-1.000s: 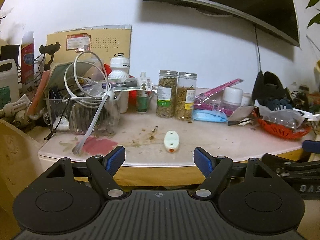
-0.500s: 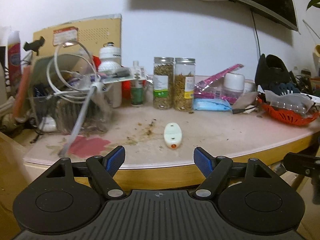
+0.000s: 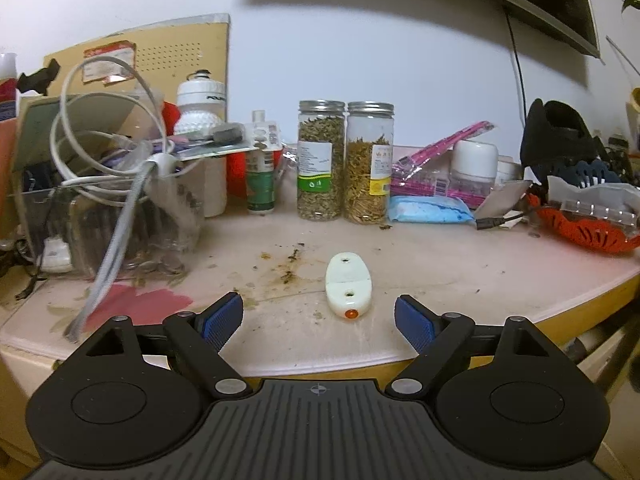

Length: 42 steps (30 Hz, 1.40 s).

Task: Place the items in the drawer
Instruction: 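Grasp the white oval object with the orange dot using the left gripper, then lift the white object with the left gripper toward the drawer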

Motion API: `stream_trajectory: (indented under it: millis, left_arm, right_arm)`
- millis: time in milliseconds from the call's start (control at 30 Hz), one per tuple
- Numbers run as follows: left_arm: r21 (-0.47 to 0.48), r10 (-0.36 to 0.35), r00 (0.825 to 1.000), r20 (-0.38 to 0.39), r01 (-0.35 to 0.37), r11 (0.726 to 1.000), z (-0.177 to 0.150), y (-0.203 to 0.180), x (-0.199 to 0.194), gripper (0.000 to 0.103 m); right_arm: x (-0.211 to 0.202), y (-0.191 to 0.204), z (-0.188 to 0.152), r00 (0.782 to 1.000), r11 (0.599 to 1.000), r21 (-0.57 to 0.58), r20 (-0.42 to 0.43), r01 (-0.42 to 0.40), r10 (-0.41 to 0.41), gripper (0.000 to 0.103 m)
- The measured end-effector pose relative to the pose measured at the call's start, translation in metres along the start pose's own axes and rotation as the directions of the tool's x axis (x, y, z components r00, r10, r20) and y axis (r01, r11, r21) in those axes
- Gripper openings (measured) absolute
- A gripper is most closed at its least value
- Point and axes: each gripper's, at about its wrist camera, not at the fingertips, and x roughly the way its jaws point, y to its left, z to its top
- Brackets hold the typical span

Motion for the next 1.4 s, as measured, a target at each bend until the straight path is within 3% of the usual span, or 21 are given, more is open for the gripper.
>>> stream_trajectory:
  millis: [567, 633, 667, 700, 733, 1200, 1400]
  left_arm:
    - [0.002, -0.017, 1.0, 0.006, 0.017, 1.0, 0.001, 0.002, 0.037, 0.084]
    - [-0.003, -0.021, 1.0, 0.007, 0.021, 1.0, 0.001, 0.002, 0.037, 0.073]
    - [-0.006, -0.024, 1.0, 0.008, 0.024, 1.0, 0.001, 0.002, 0.037, 0.043]
    - [-0.008, -0.026, 1.0, 0.008, 0.026, 1.0, 0.001, 0.003, 0.038, 0.026]
    - [-0.01, -0.028, 1.0, 0.009, 0.028, 1.0, 0.0, 0.003, 0.038, 0.024]
    - [-0.012, -0.032, 0.998, 0.045, 0.033, 0.999, 0.002, 0.003, 0.029, 0.023]
    - [-0.009, -0.032, 0.999, 0.027, 0.032, 0.999, 0.002, 0.002, 0.026, 0.023]
  right_arm:
    - [0.007, 0.003, 0.002, 0.999, 0.999, 0.02, -0.023, -0.033, 0.033, 0.103]
    - [0.007, 0.004, 0.002, 0.999, 0.999, 0.02, -0.024, -0.035, 0.035, 0.103]
    - [0.008, 0.004, 0.002, 0.999, 0.999, 0.02, -0.026, -0.035, 0.035, 0.103]
    - [0.008, 0.004, 0.002, 0.999, 0.999, 0.019, -0.027, -0.035, 0.036, 0.103]
    - [0.008, 0.004, 0.002, 0.999, 0.999, 0.019, -0.03, -0.035, 0.035, 0.103]
    - [0.011, 0.003, 0.0, 0.999, 1.0, 0.018, -0.046, -0.025, 0.026, 0.103]
    - [0.012, 0.003, -0.001, 0.999, 1.0, 0.014, -0.05, -0.021, 0.021, 0.102]
